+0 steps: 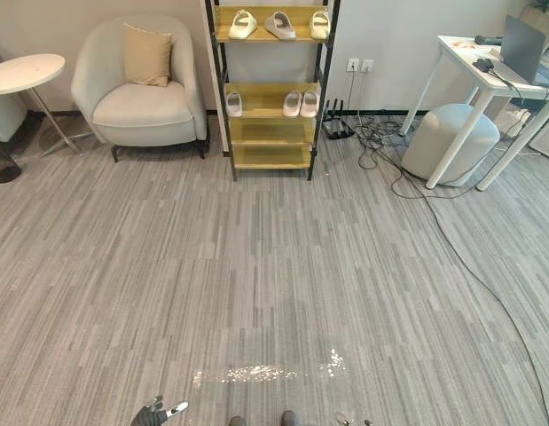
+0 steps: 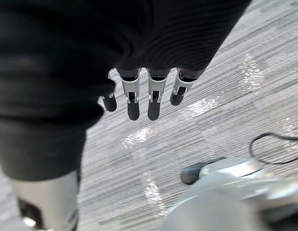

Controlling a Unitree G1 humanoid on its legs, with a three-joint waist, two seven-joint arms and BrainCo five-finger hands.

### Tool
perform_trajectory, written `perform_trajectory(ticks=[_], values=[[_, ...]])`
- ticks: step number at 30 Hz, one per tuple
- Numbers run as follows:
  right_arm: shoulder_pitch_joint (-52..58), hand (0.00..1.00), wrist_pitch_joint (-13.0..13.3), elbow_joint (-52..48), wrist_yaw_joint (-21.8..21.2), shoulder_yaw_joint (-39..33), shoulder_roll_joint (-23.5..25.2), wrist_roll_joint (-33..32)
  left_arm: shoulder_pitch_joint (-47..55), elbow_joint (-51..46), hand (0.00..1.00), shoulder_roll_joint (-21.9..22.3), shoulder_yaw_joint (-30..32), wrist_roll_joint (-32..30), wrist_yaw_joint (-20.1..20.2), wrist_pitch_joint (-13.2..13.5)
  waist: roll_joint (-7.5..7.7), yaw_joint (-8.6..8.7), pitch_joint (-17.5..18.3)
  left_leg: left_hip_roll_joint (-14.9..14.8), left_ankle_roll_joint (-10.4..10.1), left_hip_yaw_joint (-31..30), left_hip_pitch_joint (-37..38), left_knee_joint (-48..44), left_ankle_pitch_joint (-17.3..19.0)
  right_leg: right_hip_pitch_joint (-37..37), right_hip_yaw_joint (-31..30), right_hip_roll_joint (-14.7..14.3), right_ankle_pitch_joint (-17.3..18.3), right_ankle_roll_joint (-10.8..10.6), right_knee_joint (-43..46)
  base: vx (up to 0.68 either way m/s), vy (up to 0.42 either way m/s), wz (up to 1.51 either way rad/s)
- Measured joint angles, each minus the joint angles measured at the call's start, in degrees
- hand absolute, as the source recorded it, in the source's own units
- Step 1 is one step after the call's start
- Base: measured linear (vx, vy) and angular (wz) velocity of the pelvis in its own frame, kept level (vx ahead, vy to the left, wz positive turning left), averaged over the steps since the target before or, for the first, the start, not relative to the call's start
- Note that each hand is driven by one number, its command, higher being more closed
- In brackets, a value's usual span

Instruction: Organize the slippers on the shoe rack

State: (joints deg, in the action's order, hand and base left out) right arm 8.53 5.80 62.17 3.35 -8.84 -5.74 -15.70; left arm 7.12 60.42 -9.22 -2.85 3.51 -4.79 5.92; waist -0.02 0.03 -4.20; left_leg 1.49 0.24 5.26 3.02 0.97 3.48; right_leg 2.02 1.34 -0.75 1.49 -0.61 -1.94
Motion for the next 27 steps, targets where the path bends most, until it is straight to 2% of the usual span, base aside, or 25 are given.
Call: perform_trajectory(ticks=[4, 10, 15, 23, 26, 27], values=[[-2.13, 0.0, 0.52, -0.01, 0.0, -0.05, 0.42, 0.06, -2.18, 0.49, 0.0, 0.61, 1.41, -0.23, 0.03, 0.07, 0.24, -0.01, -1.86, 0.25, -0.02, -0.66, 1.4, 0.32, 0.01, 2.16, 1.23, 0.2, -0.02, -0.07, -1.36, 0.04, -0.015, 0.08], [-3.4, 0.0, 0.56, -0.05, 0.0, -0.1, 1.0, 0.58, -3.3, 1.08, 0.0, 1.38, 1.39, -1.22, 0.06, 0.76, 0.18, -0.05, -2.17, 0.18, -0.02, -0.97, 2.32, 0.92, 0.0, 3.04, 1.44, 0.13, -0.01, -0.08, -1.6, -0.01, -0.013, 0.03], [-4.03, 0.0, 0.56, -0.2, 0.0, -0.01, 2.0, 1.26, -3.73, 1.17, 0.0, 4.12, 1.16, -1.28, 0.12, 1.01, 0.07, -0.05, -2.32, 0.11, -0.02, -0.82, 3.13, 1.28, -0.01, 3.57, 1.43, 0.09, -0.12, -0.03, -2.2, -0.04, -0.017, -0.01], [-4.13, 0.0, 0.54, -0.35, -0.03, -0.02, 2.52, 2.14, -4.25, 1.65, 0.0, 3.98, -0.49, -1.79, 0.24, 1.08, 0.25, -0.04, -2.29, -0.12, -0.24, -0.75, 3.3, 2.03, -0.01, 3.94, 1.35, -0.15, -0.13, 0.0, -2.84, 0.02, -0.022, 0.0], [-4.54, 0.0, 0.52, -0.3, -0.01, -0.03, 2.8, 2.17, -4.54, 1.66, 0.0, 3.97, -0.49, -1.79, 0.22, 1.04, 0.3, 0.02, -2.31, -0.2, -0.59, -0.28, 3.3, 1.97, 0.26, 4.0, 1.22, -0.2, 0.03, -0.15, -2.97, 0.02, -0.015, -0.03], [-4.67, 0.0, 0.5, -0.27, 0.0, -0.02, 2.74, 2.25, -4.8, 1.67, 0.0, 3.97, -0.45, -1.76, 0.15, 1.0, 0.44, 0.06, -2.55, -0.49, -1.41, 0.26, 3.05, 0.85, 1.21, 3.52, 0.99, -0.32, 0.96, -0.09, -1.56, 0.02, -0.029, -0.11]])
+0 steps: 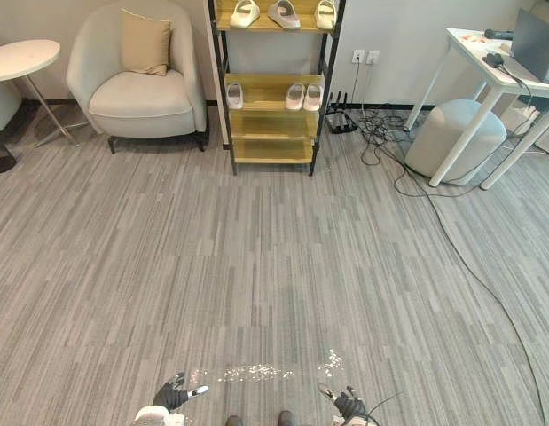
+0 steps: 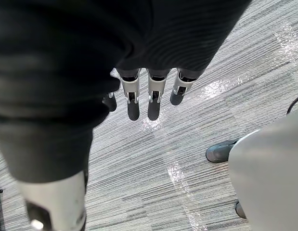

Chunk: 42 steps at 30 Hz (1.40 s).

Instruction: Organize the slippers on the shoe rack

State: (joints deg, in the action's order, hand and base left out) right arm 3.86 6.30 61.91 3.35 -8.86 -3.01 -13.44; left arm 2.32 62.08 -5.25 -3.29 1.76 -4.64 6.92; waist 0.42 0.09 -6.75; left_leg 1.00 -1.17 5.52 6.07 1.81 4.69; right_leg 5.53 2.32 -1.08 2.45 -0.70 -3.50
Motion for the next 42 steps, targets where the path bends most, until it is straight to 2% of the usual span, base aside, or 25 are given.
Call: perform_trajectory(ticks=[2, 4, 5, 8, 12, 14, 16, 17, 20, 21, 22, 24, 25, 27, 30, 31, 32, 33, 34, 35, 36, 37, 38, 40, 42], values=[[-0.32, 0.0, 0.06, -0.05, 0.06, 0.04, 0.06, -0.02, -0.5, -0.06, 0.0, -0.25, 0.05, 0.03, -0.08, -0.03, 0.2, 0.0, -0.99, -0.71, -0.39, 0.49, -1.79, -6.24, 3.61, -0.76, -0.27, -0.31, 2.4, 0.56, 3.85, 0.01, -0.031, -0.14], [-0.43, 0.0, 0.15, -0.23, 0.11, 0.11, -0.04, -0.06, -0.56, -0.8, 0.0, -0.3, 0.24, 0.05, -0.11, -0.04, -0.41, -0.11, -1.57, -3.9, -3.48, 3.2, -6.38, -20.29, 10.3, -2.12, -0.97, -1.69, 6.93, 2.1, 8.8, 0.02, -0.03, -0.22], [-0.46, 0.0, 0.16, -0.24, 0.16, 0.08, 0.09, -0.08, -0.62, -0.9, 0.0, -0.38, 0.5, 0.05, -0.11, -0.05, -0.13, -0.14, -1.61, -4.21, -3.84, 3.63, -7.2, -22.48, 10.5, -2.1, -1.05, -1.76, 7.17, 2.37, 9.12, 0.05, -0.023, -0.21], [0.23, 0.0, 0.13, -2.04, 0.39, -0.05, 0.05, -0.2, -0.29, -4.0, 0.0, 0.52, 4.73, 0.15, -0.16, -0.07, 0.11, -0.59, -3.19, -7.83, -4.21, 6.51, -16.28, -45.86, 8.17, -1.04, -3.61, -1.76, 10.6, 4.23, 13.88, 0.15, -0.035, -0.36], [-0.39, 0.0, 0.04, -2.34, 0.92, -0.5, 0.02, -0.35, -0.41, -4.46, 0.0, 1.02, 4.59, 0.18, -0.25, 0.06, -0.73, -0.35, -3.4, -9.27, -2.75, 7.18, -20.54, -45.66, 12.11, 1.37, -5.54, 0.57, 12.65, 4.58, 13.79, 0.25, 0.062, -0.21], [-0.51, 0.0, -0.19, -2.13, 1.23, -0.49, -0.05, -0.32, -0.55, -4.6, 0.0, 0.93, 4.41, 0.48, -0.25, 0.15, -0.52, -0.45, -3.36, -6.93, -2.64, 7.12, -23.15, -35.63, 11.23, 2.67, -5.89, 3.84, 13.4, 3.23, 12.15, 0.35, 0.187, -0.12], [-0.69, 0.0, -0.23, -1.77, 1.25, -0.35, -0.57, -0.3, -0.61, -4.67, 0.0, 1.02, 3.58, 0.71, -0.49, 0.2, -0.97, -0.66, -3.17, -4.25, -3.61, 5.54, -23.49, -22.2, 5.3, 3.48, -6.3, 5.69, 13.93, 1.64, 10.14, 0.38, 0.235, -0.24], [-0.77, 0.0, -0.29, -0.78, 1.22, 0.11, -1.51, -0.2, -0.53, -4.62, 0.0, 1.43, 3.4, 0.97, -0.6, 0.31, -1.26, -1.13, -2.93, -4.15, -0.76, 4.77, -23.62, -20.2, -0.3, 3.79, -7.31, 5.84, 14.94, 0.05, 10.31, 0.44, 0.259, -0.4], [-1.72, 0.0, -0.2, -0.25, 1.12, 0.0, 0.06, 0.0, -1.68, -4.21, 0.0, 0.05, 3.38, 1.07, -0.56, 0.19, 0.95, -1.59, -2.62, -3.08, 0.7, 6.6, -23.08, -22.33, 3.82, -1.12, -7.67, 7.05, 14.92, -0.22, 22.22, 0.5, 0.237, -0.32], [-1.55, 0.0, -0.24, -0.07, 1.12, 0.02, 0.26, 0.0, -1.67, -4.17, 0.0, -0.59, 3.37, 1.48, -0.56, 0.19, 1.92, -1.79, -3.08, -3.12, 1.67, 7.95, -20.35, -22.94, 5.64, -5.22, -8.15, 7.27, 13.54, -4.57, 34.01, 0.51, 0.227, -0.33], [-1.51, 0.0, -0.24, -0.05, 1.05, -0.01, 0.44, 0.06, -1.43, -3.82, 0.0, -0.91, 3.1, 1.87, -0.75, -0.14, 2.2, -1.72, -3.18, -2.83, 2.16, 8.18, -16.48, -23.13, 8.11, -9.12, -8.69, 6.93, 11.67, -12.42, 46.41, 0.53, 0.228, -0.29], [-1.61, 0.0, -0.22, -1.04, 0.8, 0.05, 0.33, 0.29, -1.43, -3.29, 0.0, -1.04, 1.31, 1.87, -0.77, -0.19, 1.59, -1.36, -3.54, -2.74, 2.52, 7.87, -11.71, -22.73, 10.34, -13.36, -5.84, 7.08, 11.27, -13.38, 58.35, 0.58, 0.188, -0.03], [-1.65, 0.0, -0.22, -2.11, 0.39, 0.16, 0.23, 1.34, -1.73, -2.8, 0.0, -0.95, 0.49, 1.88, -0.8, -0.26, 1.56, -1.27, -3.67, -2.52, 2.57, 7.48, -7.78, -20.87, 11.12, -16.32, -1.12, 8.29, 12.7, -9.6, 62.19, 0.52, 0.132, 0.09], [-2.0, 0.0, -0.12, -2.57, 0.08, 0.29, 0.09, 2.23, -1.69, -2.82, 0.0, -0.72, -0.01, 2.05, -0.79, -0.35, 1.17, -0.75, -3.83, -2.93, 2.56, 6.99, -3.37, -17.6, 11.11, -18.71, 4.28, 8.68, 14.92, -5.28, 58.64, 0.53, 0.047, 0.19], [-3.5, 0.0, 0.09, -2.55, 0.03, 1.06, -0.79, 2.22, -2.27, -2.86, 0.0, -0.28, -0.01, 2.66, -0.77, -0.42, 0.0, 0.03, -4.49, -4.71, 2.54, 5.8, 0.63, -14.33, 11.1, -23.04, 8.24, 7.15, 14.86, -2.85, 41.03, 0.46, -0.051, 0.27], [-4.21, 0.0, 0.1, -2.6, 0.03, 1.22, -1.17, 2.2, -2.63, -2.85, 0.0, -0.05, -0.06, 2.89, -0.77, -0.41, -0.7, 0.14, -4.9, -5.69, 1.9, 4.74, 1.67, -13.66, 11.28, -24.41, 7.68, 5.95, 10.81, -2.38, 29.93, 0.37, -0.092, 0.38], [-4.27, 0.0, 0.1, -2.59, 0.03, 1.26, -1.21, 2.19, -2.64, -2.85, 0.0, -0.03, -0.06, 2.89, -0.77, -0.41, -0.76, 0.13, -4.95, -5.9, 1.87, 4.7, 1.89, -13.63, 11.28, -24.44, 7.43, 5.74, 9.73, -2.3, 28.04, 0.58, -0.185, 0.47], [-3.94, 0.0, -0.02, -2.51, 0.02, 1.89, -1.35, 2.21, -2.18, -2.85, 0.0, -0.07, -0.03, 2.87, -0.78, -0.37, -0.41, 0.12, -4.73, -6.0, -0.63, 3.16, 3.33, -13.78, 12.39, -23.31, 5.11, 4.86, 0.39, -1.38, 17.02, 0.4, -0.163, 0.37], [-3.53, 0.0, -0.02, -2.45, 0.04, 2.33, -1.28, 2.21, -1.81, -2.84, 0.0, -0.21, 0.03, 2.85, -0.77, -0.38, 0.17, 0.13, -4.38, -5.84, -1.95, 2.29, 3.89, -13.98, 13.21, -23.01, 4.4, 4.98, -4.22, -1.06, 14.91, 0.61, -0.265, 0.5], [-3.86, 0.0, 0.05, -2.48, -0.04, 2.33, -1.9, 2.25, -1.71, -1.78, 0.0, 0.51, 0.54, 2.83, -0.93, -0.53, -1.29, 0.28, -4.34, -7.39, -4.05, 0.68, 5.12, -14.94, 14.66, -22.68, 5.32, 3.9, -7.07, -0.41, 17.26, 0.39, -0.184, 0.41], [-4.41, 0.0, -0.08, -2.44, 0.01, 2.28, -2.05, 2.25, -1.63, -1.74, 0.0, 1.76, 1.35, 2.76, -0.74, -0.49, -2.98, 0.26, -3.85, -9.07, -5.14, -0.38, 3.86, -17.78, 13.96, -21.92, 6.4, 2.92, -5.79, 0.45, 17.29, 0.58, -0.288, 0.47], [-4.45, 0.0, 0.01, -2.66, -0.02, 2.2, -2.69, 2.27, -1.74, -2.19, 0.0, 3.68, 4.19, 2.75, -0.75, -0.14, -4.43, 0.05, -4.29, -11.2, -6.94, -2.19, -0.87, -30.22, 11.51, -18.6, 7.63, 1.11, -3.12, 1.42, 15.55, 0.55, -0.268, 0.33], [-4.34, 0.0, -0.01, -2.84, -0.02, 2.38, -2.82, 2.23, -1.87, -2.38, 0.0, 4.19, 6.03, 2.79, -0.59, -0.12, -4.99, 0.05, -4.71, -12.48, -6.08, -2.48, -4.44, -39.43, 8.15, -16.09, 7.89, 0.55, -2.11, 2.12, 14.44, 0.47, -0.241, 0.2], [-3.28, 0.0, -0.12, -3.14, 0.14, 2.45, -2.7, 2.18, -1.73, -3.31, 0.0, 4.28, 7.25, 2.82, -0.41, 0.05, -4.49, -0.46, -5.46, -15.69, -5.81, -1.11, -9.7, -53.36, 5.58, -9.87, 8.04, -0.6, -0.7, 3.41, 11.83, 0.44, -0.157, -0.03], [-2.32, 0.0, -0.14, -4.0, 0.18, 2.26, -1.85, 2.09, -1.64, -4.41, 0.0, 4.13, 7.53, 2.82, -0.3, 0.23, -3.25, -0.63, -6.03, -16.58, -5.72, 2.16, -13.09, -56.38, 8.55, -4.54, 7.99, -0.5, 0.07, 3.91, 9.19, 0.45, -0.145, -0.06]])
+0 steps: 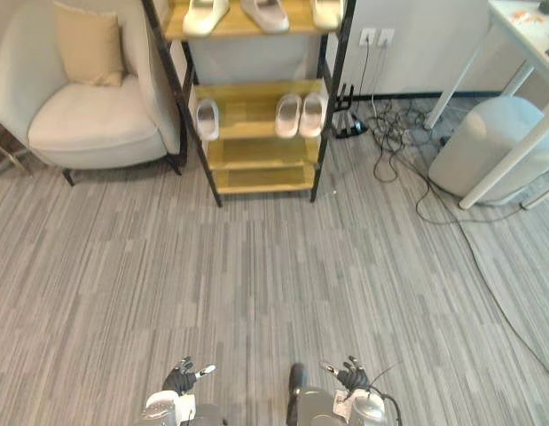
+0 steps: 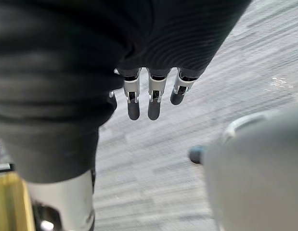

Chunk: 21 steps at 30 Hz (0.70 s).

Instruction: Organize the slippers on the shoe rack

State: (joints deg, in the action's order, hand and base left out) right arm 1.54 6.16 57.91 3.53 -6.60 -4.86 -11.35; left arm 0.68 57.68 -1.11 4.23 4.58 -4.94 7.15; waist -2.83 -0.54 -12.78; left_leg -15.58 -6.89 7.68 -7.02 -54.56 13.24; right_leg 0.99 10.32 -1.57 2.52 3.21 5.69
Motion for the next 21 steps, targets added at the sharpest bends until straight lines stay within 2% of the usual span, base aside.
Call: perform_trajectory(ticks=[2, 3, 4, 5, 6, 7, 8, 9, 10, 11, 12, 13, 14, 15, 16, 17, 18, 19, 20, 21], values=[[-0.01, 0.0, 0.02, -0.4, -0.01, 0.02, 0.56, -0.06, -0.26, -1.09, 0.0, -0.18, -0.83, 0.0, 0.07, 0.26, 0.59, -0.14, 0.08, 1.27, 0.49, 3.7, -3.69, 6.86, 1.77, 3.57, -0.46, 0.56, 0.11, -0.17, -3.51, 0.29, -0.057, -0.11], [-0.43, 0.0, 0.01, -0.24, 0.0, 0.03, 0.52, -0.47, -0.63, -1.2, 0.0, 0.11, -1.48, -0.01, 0.16, 0.38, 0.48, -0.19, 0.13, 2.87, 0.35, 4.5, -5.46, 15.31, 1.98, 4.41, -0.77, 0.85, 0.46, -0.78, -4.34, 0.28, 0.031, -0.19], [-0.64, 0.0, 0.01, -0.14, 0.0, 0.02, 0.59, -1.09, -0.88, -1.12, 0.0, 0.22, -1.72, 0.0, 0.15, 0.43, 0.28, -0.57, 0.17, 4.89, 1.12, 4.3, -6.3, 24.49, 0.96, 5.17, -1.38, 1.24, 0.89, -1.36, -5.21, 0.27, 0.068, -0.2], [-0.9, 0.0, 0.01, -0.12, 0.02, 0.01, 0.64, -1.15, -1.08, -0.95, 0.0, 0.22, -1.82, 0.0, 0.14, 0.42, 0.29, -0.88, 0.16, 6.02, 1.5, 4.08, -6.61, 28.92, -0.23, 5.59, -1.59, 1.63, 1.19, -1.78, -5.44, 0.29, 0.133, -0.12], [-0.86, 0.0, 0.02, 0.04, 0.02, 0.01, 0.57, -1.15, -1.32, -0.76, 0.0, 0.22, -2.23, 0.01, 0.13, 0.41, 0.27, -1.06, 0.17, 8.15, 1.8, 3.37, -6.67, 36.89, -3.54, 6.54, -1.69, 2.24, 1.9, -2.64, -5.97, 0.31, 0.177, -0.13], [-0.72, 0.0, 0.0, 0.9, 0.03, 0.09, 0.27, -1.14, -1.32, -0.67, 0.0, 0.14, -3.08, 0.03, 0.13, 0.49, 0.21, -1.82, 0.24, 9.45, 2.27, 2.39, -5.49, 40.87, -10.07, 7.36, -2.66, 2.65, 3.02, -3.83, -5.9, 0.41, 0.218, -0.2], [-0.68, 0.0, 0.01, 1.5, 0.03, 0.14, 0.2, -1.14, -1.24, -0.6, 0.0, 0.08, -3.11, 0.04, 0.14, 0.59, 0.13, -2.36, 0.37, 9.75, 3.55, 2.49, -4.63, 41.84, -12.8, 7.7, -3.27, 2.69, 3.71, -4.39, -5.74, 0.36, 0.185, -0.22], [-0.71, 0.0, -0.06, 1.98, 0.12, 0.17, 0.19, -1.12, -1.36, -0.52, 0.0, -0.36, -3.05, 0.07, 0.14, 0.63, 0.32, -2.64, 0.59, 10.7, 5.86, 2.28, -4.39, 41.04, -13.78, 8.3, -3.69, 3.53, 4.99, -5.38, -5.25, 0.43, 0.208, -0.02], [-0.41, 0.0, -0.09, 2.11, 0.05, 0.28, 0.87, -1.02, -1.47, -0.39, 0.0, -1.31, -3.04, 0.07, 0.17, 0.67, 2.23, -2.62, 0.9, 12.18, 6.93, 2.67, -4.56, 38.94, -10.83, 7.86, -3.62, 5.34, 7.63, -6.55, -2.14, 0.34, 0.167, 0.06], [-0.4, 0.0, -0.11, 2.35, -0.03, 0.32, 1.46, -0.95, -1.5, 0.06, 0.0, -2.18, -3.1, 0.06, 0.21, 0.67, 3.26, -2.71, 1.24, 12.85, 7.05, 2.92, -4.36, 37.76, -8.94, 6.26, -3.9, 6.25, 9.76, -7.39, 2.39, 0.33, 0.156, 0.04], [-0.44, 0.0, -0.1, 2.49, -0.05, 0.33, 1.62, -0.88, -1.5, 0.39, 0.0, -2.54, -3.06, 0.07, 0.22, 0.64, 3.63, -2.77, 1.47, 13.09, 7.19, 3.13, -3.98, 37.37, -7.97, 4.98, -4.43, 6.72, 10.73, -7.95, 5.87, 0.26, 0.12, -0.16], [-0.6, 0.0, -0.06, 2.41, -0.17, 0.39, 1.63, -0.73, -1.43, 1.15, 0.0, -3.14, -3.07, 0.06, 0.19, 0.14, 3.79, -2.87, 1.63, 13.19, 7.43, 3.83, -2.31, 37.4, -6.57, 1.57, -5.55, 7.41, 11.55, -9.16, 14.98, 0.39, 0.215, -0.22], [-0.78, 0.0, 0.0, 2.14, -0.2, 0.43, 1.67, -0.2, -0.93, 2.19, 0.0, -4.04, -3.51, 0.07, 0.18, -0.35, 4.11, -2.8, 1.75, 13.68, 7.64, 4.14, 0.27, 37.42, -4.77, -3.97, -6.94, 8.42, 10.98, -11.7, 29.15, 0.41, 0.224, -0.17], [-0.74, 0.0, 0.0, 2.14, -0.23, 0.37, 1.73, 0.11, -0.84, 2.62, 0.0, -4.53, -3.93, 0.23, 0.17, -0.44, 4.34, -2.61, 1.87, 14.13, 7.79, 4.1, 1.65, 37.41, -3.95, -6.42, -7.41, 8.94, 11.27, -12.99, 35.68, 0.43, 0.193, 0.1], [-0.46, 0.0, -0.02, 2.14, -0.29, 0.45, 1.89, 0.13, -0.74, 2.7, 0.0, -5.12, -5.18, 0.15, 0.13, -0.75, 4.96, -2.31, 2.25, 15.02, 8.47, 3.63, 4.5, 37.71, -2.56, -9.39, -6.45, 9.89, 12.49, -12.25, 43.54, 0.31, 0.082, 0.22], [-0.44, 0.0, -0.02, 2.15, -0.29, 0.5, 1.93, 0.12, -0.71, 2.7, 0.0, -5.21, -5.46, 0.14, 0.15, -0.77, 5.11, -2.25, 2.35, 15.18, 8.58, 3.45, 5.19, 37.87, -2.35, -9.73, -5.9, 10.15, 12.83, -11.77, 44.23, 0.32, 0.06, 0.32], [-0.41, 0.0, -0.02, 2.16, -0.3, 0.6, 1.96, 0.14, -0.6, 2.72, 0.0, -5.28, -5.65, 0.13, 0.16, -0.84, 5.27, -2.09, 2.45, 15.3, 8.74, 3.13, 7.21, 38.65, -1.92, -10.25, -3.59, 10.7, 13.92, -10.29, 43.99, 0.51, 0.028, 0.32], [-0.68, 0.0, 0.05, 2.18, -0.41, 0.79, 1.81, 0.16, -0.54, 2.71, 0.0, -5.05, -5.9, 0.14, 0.17, -0.95, 5.0, -1.63, 2.51, 14.73, 8.83, 2.15, 10.67, 41.68, -1.69, -12.34, 0.74, 9.8, 15.49, -7.45, 38.17, 0.43, 0.015, 0.31], [-0.87, 0.0, 0.13, 2.15, -0.43, 0.78, 1.79, 0.16, -0.57, 2.7, 0.0, -4.93, -5.91, 0.14, 0.17, -0.99, 4.84, -1.55, 2.47, 14.51, 8.8, 2.0, 11.25, 42.26, -1.71, -12.98, 1.31, 9.32, 15.61, -7.11, 36.07, 0.62, -0.04, 0.31], [-1.57, 0.0, 0.19, 2.07, -0.44, 0.75, 1.38, 0.14, -0.75, 2.69, 0.0, -4.43, -5.94, 0.14, 0.19, -1.17, 3.95, -1.01, 2.04, 13.36, 8.78, 1.08, 12.66, 43.96, -1.7, -14.94, 2.22, 7.27, 15.13, -6.33, 28.98, 0.28, -0.043, 0.22]])
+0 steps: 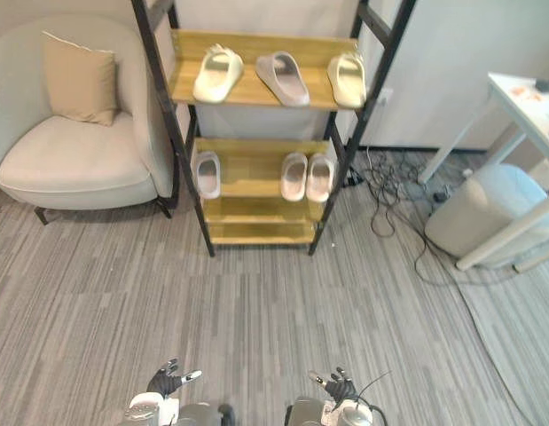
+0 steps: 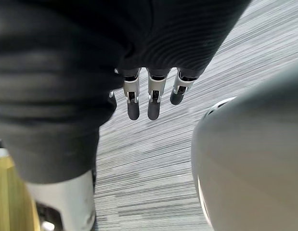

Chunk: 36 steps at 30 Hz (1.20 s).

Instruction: Organize the slippers on the shoe rack

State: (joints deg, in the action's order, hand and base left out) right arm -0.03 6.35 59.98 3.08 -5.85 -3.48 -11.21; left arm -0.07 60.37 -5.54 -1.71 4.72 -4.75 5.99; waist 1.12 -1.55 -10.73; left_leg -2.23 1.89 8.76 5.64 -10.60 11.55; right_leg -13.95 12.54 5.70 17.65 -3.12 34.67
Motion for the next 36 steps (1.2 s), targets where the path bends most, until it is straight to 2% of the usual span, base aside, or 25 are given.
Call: perform_trajectory(ticks=[1, 2, 3, 4, 5, 6, 7, 9, 10, 13, 15, 18, 19, 20, 21, 22, 24, 25, 26, 27, 29, 32, 34, 35, 36], values=[[-0.21, 0.0, 0.02, -0.11, -0.02, -0.01, -0.22, -0.01, -0.14, 0.0, 0.0, 0.21, 0.0, -0.01, -0.01, -0.07, -0.36, 0.35, -0.22, -0.48, -0.02, -0.44, 0.59, 0.65, 0.01, -0.5, -0.05, -0.8, -0.6, 0.62, -2.59, 0.56, -0.125, 0.43], [-0.44, 0.0, 0.02, -0.43, -0.03, 0.01, -1.03, -0.01, -0.29, -0.05, 0.0, 0.84, -0.01, -0.02, 0.0, -0.09, -1.51, 1.26, -0.89, -2.06, -0.66, -1.72, 2.02, 2.16, 0.33, -1.54, -0.33, -2.9, -4.36, 0.92, -11.2, 0.39, -0.11, 0.41], [-0.23, 0.0, -0.07, -0.38, -0.02, 0.01, -1.19, 0.0, 0.04, -0.06, 0.0, 0.99, -0.03, -0.02, 0.0, -0.06, -1.5, 1.35, -0.86, -2.51, -1.38, -1.73, 2.77, 2.64, 0.7, -1.62, -0.86, -3.7, -8.11, 0.76, -16.8, 0.58, -0.173, 0.48], [0.67, 0.0, -0.08, -0.39, 0.01, -0.06, -0.66, -0.06, 0.69, -0.14, 0.0, 0.61, 0.04, -0.05, 0.09, 0.03, -0.43, 1.29, -0.26, -2.15, -4.49, -1.72, 4.22, 2.39, 2.53, -1.76, -2.45, -3.59, -17.31, 1.35, -24.9, 0.51, -0.19, 0.29], [0.98, 0.0, -0.07, -0.34, -0.01, -0.09, -0.45, -0.08, 0.78, -0.08, 0.0, 0.32, 0.2, -0.05, 0.09, -0.01, 0.57, 1.3, 0.3, -1.92, -6.19, -1.89, 5.17, 2.33, 3.77, -1.69, -2.86, -3.26, -22.77, 2.69, -25.36, 0.51, -0.204, 0.13], [0.43, 0.0, -0.08, -0.24, -0.06, -0.29, -1.25, 0.11, 0.73, 0.76, 0.0, 0.91, 0.77, -0.1, -0.01, -0.17, -1.73, 1.15, 0.29, -4.1, -7.34, -2.06, 6.55, 1.75, 5.05, -1.5, -1.76, -4.86, -22.75, 4.86, -22.28, 0.61, -0.286, 0.27], [0.44, 0.0, 0.1, -0.31, -0.09, -0.5, -1.26, 0.04, 0.72, 0.99, 0.0, 1.74, 0.79, -0.26, 0.15, -0.04, -2.63, 1.68, 0.59, -5.4, -8.25, -3.13, 5.13, -2.99, 4.52, 0.38, -0.87, -5.23, -19.79, 5.71, -22.7, 0.49, -0.238, 0.27], [0.56, 0.0, 0.01, -0.29, -0.15, -0.81, -1.68, 0.0, 0.63, 0.81, 0.0, 3.08, 3.1, -0.97, 0.39, 0.09, -4.05, 1.7, 0.12, -7.69, -9.38, -3.67, 1.36, -14.95, 3.86, 3.97, -0.61, -7.23, -18.25, 6.56, -24.5, 0.47, -0.229, 0.22], [0.91, 0.0, -0.11, -0.37, -0.13, -0.7, -1.88, -0.03, 0.83, -0.1, 0.0, 3.87, 5.5, -1.19, 0.4, 0.06, -4.44, 1.22, -0.11, -9.98, -11.23, -4.32, -3.98, -28.92, 1.62, 7.61, -0.96, -8.64, -16.69, 7.37, -26.13, 0.44, -0.188, -0.05], [1.5, 0.0, -0.09, -0.61, 0.12, -0.66, -1.31, -0.1, 1.03, -1.5, 0.0, 4.03, 6.92, -1.18, 0.36, 0.68, -3.59, 0.75, -0.71, -12.69, -9.72, -0.99, -10.67, -40.76, 3.9, 15.3, -1.93, -9.4, -14.55, 8.26, -29.15, 0.4, -0.114, -0.22], [1.42, 0.0, -0.07, -0.53, 0.26, -0.64, -1.28, -0.17, 0.97, -2.15, 0.0, 4.16, 6.67, -1.12, 0.36, 1.05, -3.71, 0.63, -0.54, -11.98, -9.31, 0.43, -13.97, -37.36, 5.02, 17.65, -3.36, -9.29, -14.34, 8.03, -31.06, 0.31, 0.02, -0.38], [0.61, 0.0, -0.08, -0.4, 0.35, -0.58, -0.81, -0.44, -0.02, -2.47, 0.0, 3.69, 4.55, -1.12, 0.33, 1.13, -3.16, -0.53, -0.93, -7.49, -8.95, -0.37, -16.66, -18.35, 4.26, 19.8, -5.94, -7.29, -13.72, 6.46, -32.39, 0.3, 0.125, -0.43], [1.35, 0.0, -0.07, -0.32, 0.37, -0.47, -1.19, -0.72, -0.17, -2.36, 0.0, 3.9, 3.65, -1.11, 0.32, 1.12, -3.37, -0.6, -0.69, -4.98, -8.34, -2.18, -16.05, -7.58, -0.89, 20.13, -6.7, -6.6, -12.92, 5.03, -32.43, 0.28, 0.184, -0.32], [1.48, 0.0, -0.07, -0.24, 0.36, -0.4, -1.4, -0.76, -0.09, -2.3, 0.0, 4.04, 3.29, -1.11, 0.23, 1.13, -3.82, -0.77, -0.59, -4.68, -7.63, -2.78, -16.0, -5.47, -4.88, 20.12, -7.13, -6.66, -12.59, 4.53, -32.48, 0.28, 0.2, -0.35], [1.21, 0.0, -0.14, 0.12, 0.4, -0.11, -1.53, -0.67, -0.31, -2.03, 0.0, 3.74, 2.84, -1.07, 0.19, 1.12, -3.46, -0.86, -0.43, -4.02, -5.3, -2.69, -15.15, -5.53, -7.32, 21.03, -8.45, -6.1, -11.77, 3.24, -32.45, 0.24, 0.155, -0.26], [1.26, 0.0, -0.1, -0.01, 0.38, 0.0, -1.1, -0.65, -0.35, -1.53, 0.0, 3.29, 2.79, -1.07, 0.19, 1.02, -2.88, -0.77, -0.12, -3.33, -4.98, -2.4, -14.49, -5.02, -6.98, 21.34, -8.5, -5.23, -11.37, 2.56, -32.25, 0.31, 0.175, -0.2], [1.28, 0.0, -0.1, 0.1, 0.32, 0.43, 0.29, -0.57, -0.77, -1.14, 0.0, 1.56, 2.23, -1.07, 0.24, 1.05, -0.16, -0.72, -0.07, -1.55, -3.68, -0.95, -13.43, -4.45, -5.47, 21.14, -8.7, -2.92, -9.57, 0.75, -30.74, 0.31, 0.196, -0.14], [1.17, 0.0, -0.1, 0.25, 0.25, 0.47, 0.54, -0.14, -0.96, -0.73, 0.0, 1.13, 2.23, -1.07, 0.31, 0.99, 0.27, -0.99, 0.03, -0.81, -2.86, -0.18, -12.32, -4.48, -3.02, 19.13, -8.84, -1.76, -7.71, -1.12, -24.87, 0.25, 0.207, -0.25], [1.09, 0.0, -0.09, 0.26, 0.22, 0.5, 0.48, -0.02, -0.95, -0.37, 0.0, 1.11, 2.21, -1.07, 0.34, 0.99, 0.15, -1.13, -0.02, -0.69, -2.7, 0.07, -11.51, -4.28, -2.28, 17.97, -8.9, -1.46, -7.26, -1.82, -21.62, 0.23, 0.223, -0.33], [1.05, 0.0, 0.0, 0.07, 0.13, 0.57, 0.08, 0.03, -0.6, 0.15, 0.0, 0.86, 1.83, -1.02, 0.37, 0.78, -0.17, -1.23, -0.06, -0.35, -2.32, 0.81, -9.07, -3.58, -1.62, 14.71, -8.87, -0.66, -6.35, -3.29, -11.6, 0.16, 0.158, -0.23], [1.22, 0.0, -0.03, 0.13, 0.03, 0.58, 0.11, 0.05, 0.26, 0.16, 0.0, -0.21, -0.07, -0.46, 0.43, 0.77, 0.0, -0.71, 0.05, 0.57, -1.25, 1.18, -6.53, -3.51, -0.83, 10.48, -8.81, 1.04, -5.42, -4.69, -0.21, 0.19, 0.146, 0.07], [1.56, 0.0, -0.08, 0.51, -0.22, 1.17, 0.12, 0.04, 0.48, 0.59, 0.0, -0.73, -0.57, -0.07, 0.4, 0.8, 0.88, -0.42, 0.74, 1.48, -0.97, -0.91, -4.28, -2.25, -0.34, 8.33, -5.99, 2.32, -2.2, -3.14, 1.13, 0.25, 0.045, 0.47], [1.03, 0.0, -0.05, 0.68, -0.32, 1.54, -0.28, 0.04, 0.82, 1.09, 0.0, -0.72, -0.48, -0.05, 0.4, 0.73, 0.24, -0.39, 0.79, 0.66, -1.14, -1.77, -3.51, -1.51, -0.41, 8.05, -3.71, 2.13, -2.22, -2.12, -7.35, 0.19, -0.048, 0.22], [1.1, 0.0, -0.05, 0.76, -0.32, 1.55, -0.21, 0.04, 1.0, 1.08, 0.0, -0.72, -0.38, 0.0, 0.37, 0.74, 0.36, -0.4, 1.08, 0.75, -1.45, -1.86, -3.51, -1.5, -0.47, 8.32, -3.75, 2.1, -3.81, -1.41, -11.98, 0.21, -0.087, 0.15], [1.15, 0.0, -0.06, 1.09, -0.33, 1.55, 0.1, 0.04, 1.07, 1.09, 0.0, -0.97, -0.4, -0.02, 0.41, 0.77, 0.88, -0.42, 1.48, 1.3, -2.0, -2.0, -3.37, -1.49, -0.19, 9.2, -3.91, 2.29, -9.23, -0.57, -18.68, 0.32, -0.205, 0.19]])
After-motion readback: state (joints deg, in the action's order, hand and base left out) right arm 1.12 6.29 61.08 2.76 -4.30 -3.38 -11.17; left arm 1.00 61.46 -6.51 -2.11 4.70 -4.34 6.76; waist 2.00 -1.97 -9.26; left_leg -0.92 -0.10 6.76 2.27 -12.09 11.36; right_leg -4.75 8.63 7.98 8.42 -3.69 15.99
